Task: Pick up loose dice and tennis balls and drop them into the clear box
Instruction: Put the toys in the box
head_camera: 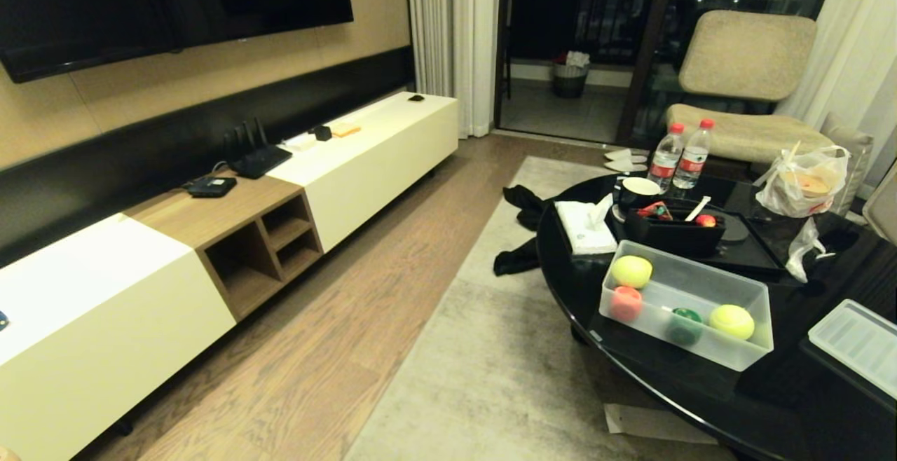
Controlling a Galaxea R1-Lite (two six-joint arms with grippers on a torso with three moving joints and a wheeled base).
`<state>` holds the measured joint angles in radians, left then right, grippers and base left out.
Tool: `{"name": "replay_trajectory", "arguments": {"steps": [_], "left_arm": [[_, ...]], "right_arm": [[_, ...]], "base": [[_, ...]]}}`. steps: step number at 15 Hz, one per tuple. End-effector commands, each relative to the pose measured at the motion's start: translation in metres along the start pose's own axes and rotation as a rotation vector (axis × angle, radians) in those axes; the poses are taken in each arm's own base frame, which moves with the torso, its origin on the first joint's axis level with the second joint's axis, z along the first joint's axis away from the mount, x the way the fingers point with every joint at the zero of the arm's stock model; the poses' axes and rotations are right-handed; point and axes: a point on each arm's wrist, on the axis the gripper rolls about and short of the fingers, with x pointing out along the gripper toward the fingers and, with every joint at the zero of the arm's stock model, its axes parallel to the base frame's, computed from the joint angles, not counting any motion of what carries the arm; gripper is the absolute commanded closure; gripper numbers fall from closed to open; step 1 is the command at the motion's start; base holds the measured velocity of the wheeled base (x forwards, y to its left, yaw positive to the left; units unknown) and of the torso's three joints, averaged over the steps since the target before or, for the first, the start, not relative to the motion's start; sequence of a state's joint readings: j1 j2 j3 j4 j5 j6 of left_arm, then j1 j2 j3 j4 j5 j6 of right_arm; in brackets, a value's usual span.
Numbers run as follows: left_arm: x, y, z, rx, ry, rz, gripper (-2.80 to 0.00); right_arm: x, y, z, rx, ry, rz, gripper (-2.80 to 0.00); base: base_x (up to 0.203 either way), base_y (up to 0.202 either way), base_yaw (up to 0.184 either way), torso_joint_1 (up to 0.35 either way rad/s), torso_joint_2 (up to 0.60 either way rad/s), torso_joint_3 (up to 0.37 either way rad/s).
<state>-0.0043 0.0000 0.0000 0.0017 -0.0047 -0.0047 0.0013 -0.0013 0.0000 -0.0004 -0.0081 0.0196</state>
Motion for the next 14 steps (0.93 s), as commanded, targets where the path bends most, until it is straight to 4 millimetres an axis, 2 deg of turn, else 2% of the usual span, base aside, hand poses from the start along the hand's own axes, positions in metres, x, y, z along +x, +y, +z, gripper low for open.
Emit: {"name": "replay_trajectory", "arguments": {"steps": [1, 7, 14], "left_arm": [[0.0002, 0.0000, -0.0004, 0.000, 0.003, 0.000, 0.00], [0.0002, 0.0000, -0.0004, 0.002, 0.003, 0.000, 0.00], [0.0002, 0.0000, -0.0004, 0.002, 0.003, 0.000, 0.00]], "right_arm": [[0.0002, 0.0000, -0.0003, 0.000, 0.002, 0.001, 0.00], [0.0001, 0.0000, 0.0001, 0.000, 0.000, -0.001, 0.00], [0.0001, 0.0000, 0.0000, 0.000, 0.001, 0.001, 0.00]], "base": [[0.000, 0.000, 0.000, -0.001, 0.01, 0.203], [0.000, 0.000, 0.000, 0.001, 0.01, 0.163], [0.000, 0.000, 0.000, 0.001, 0.00, 0.036]]}}
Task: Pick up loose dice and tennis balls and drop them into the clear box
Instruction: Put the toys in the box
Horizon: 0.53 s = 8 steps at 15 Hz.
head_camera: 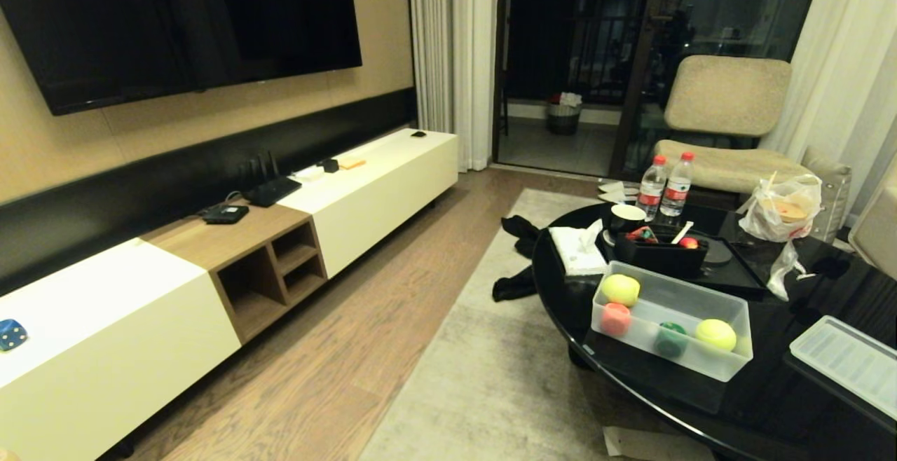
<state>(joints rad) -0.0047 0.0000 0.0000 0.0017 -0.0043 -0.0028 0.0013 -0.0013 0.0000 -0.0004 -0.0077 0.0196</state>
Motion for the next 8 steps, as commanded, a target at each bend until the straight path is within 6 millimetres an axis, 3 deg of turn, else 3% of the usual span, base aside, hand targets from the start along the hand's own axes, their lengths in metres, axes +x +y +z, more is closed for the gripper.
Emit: {"name": "replay_trajectory", "arguments": {"steps": [1, 8], "left_arm": [[0.0002, 0.0000, -0.0004, 0.000, 0.003, 0.000, 0.00], [0.0002, 0.0000, -0.0004, 0.000, 0.003, 0.000, 0.00]], "right_arm": [[0.0001, 0.0000, -0.0001, 0.000, 0.002, 0.000, 0.00], [0.0001, 0.0000, 0.0001, 0.000, 0.001, 0.000, 0.00]], "base": [[0.000, 0.000, 0.000, 0.000, 0.00, 0.000], [0.000, 0.000, 0.000, 0.000, 0.00, 0.000]]}}
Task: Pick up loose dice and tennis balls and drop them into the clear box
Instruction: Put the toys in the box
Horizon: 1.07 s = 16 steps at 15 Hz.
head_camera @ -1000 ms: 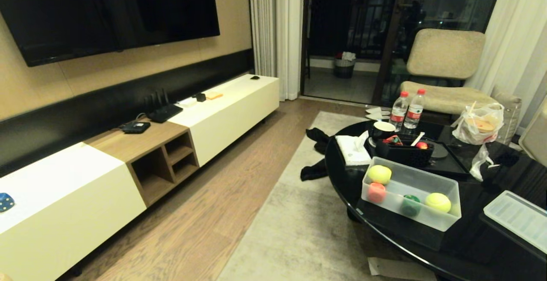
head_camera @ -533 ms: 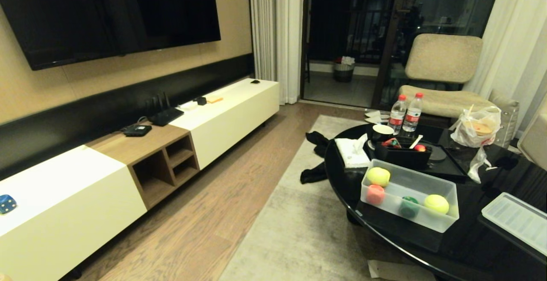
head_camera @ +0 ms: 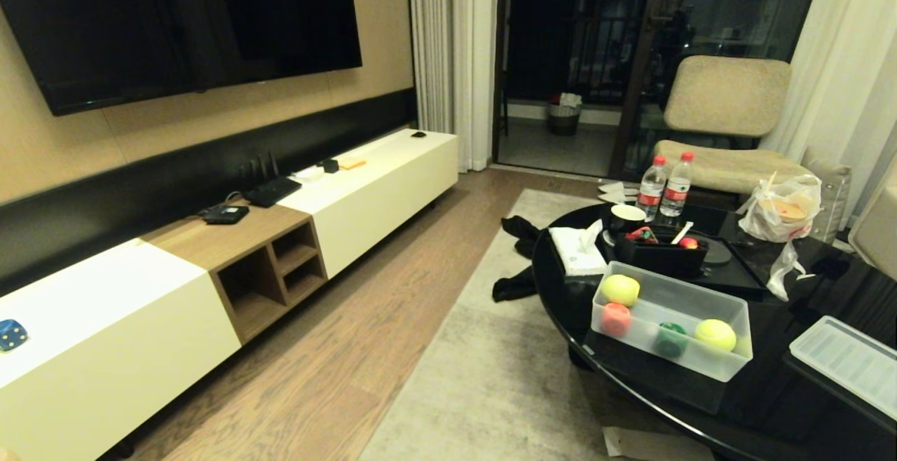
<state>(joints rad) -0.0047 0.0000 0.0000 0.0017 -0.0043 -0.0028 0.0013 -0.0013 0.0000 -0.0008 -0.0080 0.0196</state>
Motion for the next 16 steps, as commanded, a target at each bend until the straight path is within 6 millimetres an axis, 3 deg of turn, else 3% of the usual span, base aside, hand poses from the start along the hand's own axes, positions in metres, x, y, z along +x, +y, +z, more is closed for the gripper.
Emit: {"name": "replay_trajectory", "arguments": {"steps": [1, 16], "left_arm": [[0.0002, 0.0000, -0.0004, 0.000, 0.003, 0.000, 0.00], [0.0002, 0.0000, -0.0004, 0.000, 0.003, 0.000, 0.00]], "right_arm": [[0.0002, 0.0000, -0.0002, 0.000, 0.002, 0.000, 0.00], [0.0001, 0.0000, 0.0000, 0.000, 0.001, 0.001, 0.00]], "base": [[0.000, 0.000, 0.000, 0.000, 0.00, 0.000], [0.000, 0.000, 0.000, 0.000, 0.00, 0.000]]}}
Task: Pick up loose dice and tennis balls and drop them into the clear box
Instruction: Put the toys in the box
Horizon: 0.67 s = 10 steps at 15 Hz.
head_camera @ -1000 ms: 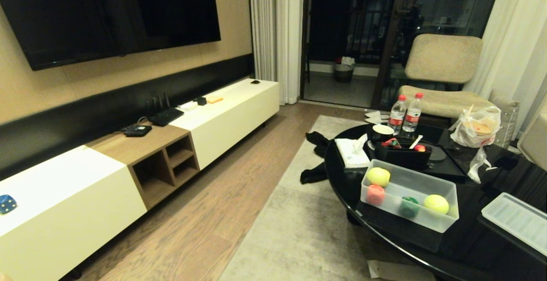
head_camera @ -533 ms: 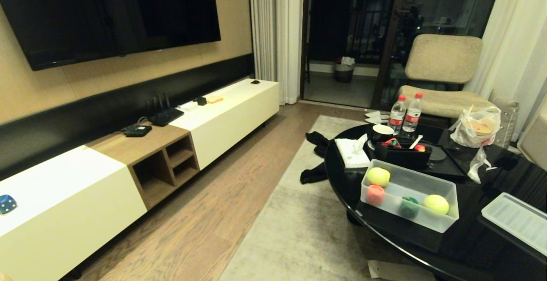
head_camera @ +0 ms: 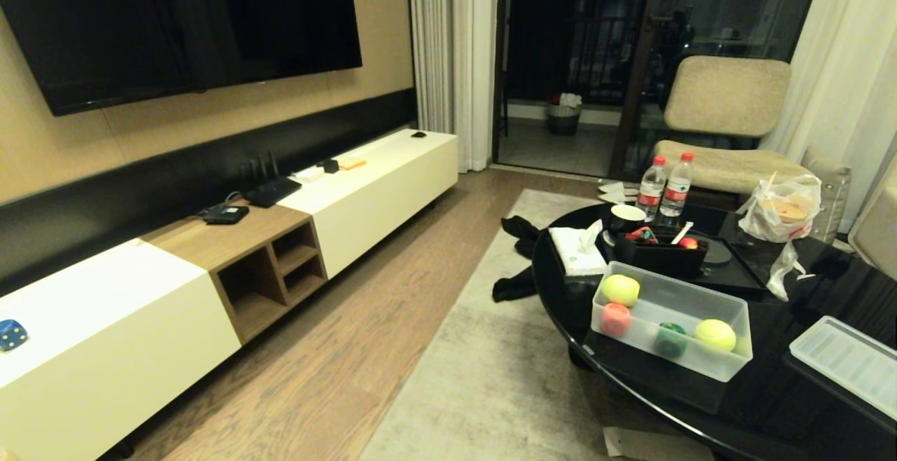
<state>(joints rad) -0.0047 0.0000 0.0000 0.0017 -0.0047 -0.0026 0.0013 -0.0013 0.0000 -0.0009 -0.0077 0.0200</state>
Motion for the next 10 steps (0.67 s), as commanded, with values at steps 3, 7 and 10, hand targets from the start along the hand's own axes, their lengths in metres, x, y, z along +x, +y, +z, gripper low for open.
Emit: {"name": "replay_trajectory", "arguments": {"steps": [3, 7, 10], "left_arm": [[0.0002, 0.0000, -0.0004, 0.000, 0.003, 0.000, 0.00], [0.0002, 0.0000, -0.0004, 0.000, 0.003, 0.000, 0.00], [0.0002, 0.0000, -0.0004, 0.000, 0.003, 0.000, 0.00]], "right_arm": [[0.0001, 0.0000, 0.0000, 0.000, 0.001, 0.000, 0.00], [0.0001, 0.0000, 0.0000, 0.000, 0.001, 0.000, 0.00], [0.0001, 0.0000, 0.0001, 0.000, 0.001, 0.000, 0.00]], "base": [[0.000, 0.000, 0.000, 0.000, 0.00, 0.000], [0.000, 0.000, 0.000, 0.000, 0.00, 0.000], [0.000, 0.000, 0.000, 0.000, 0.00, 0.000]]}}
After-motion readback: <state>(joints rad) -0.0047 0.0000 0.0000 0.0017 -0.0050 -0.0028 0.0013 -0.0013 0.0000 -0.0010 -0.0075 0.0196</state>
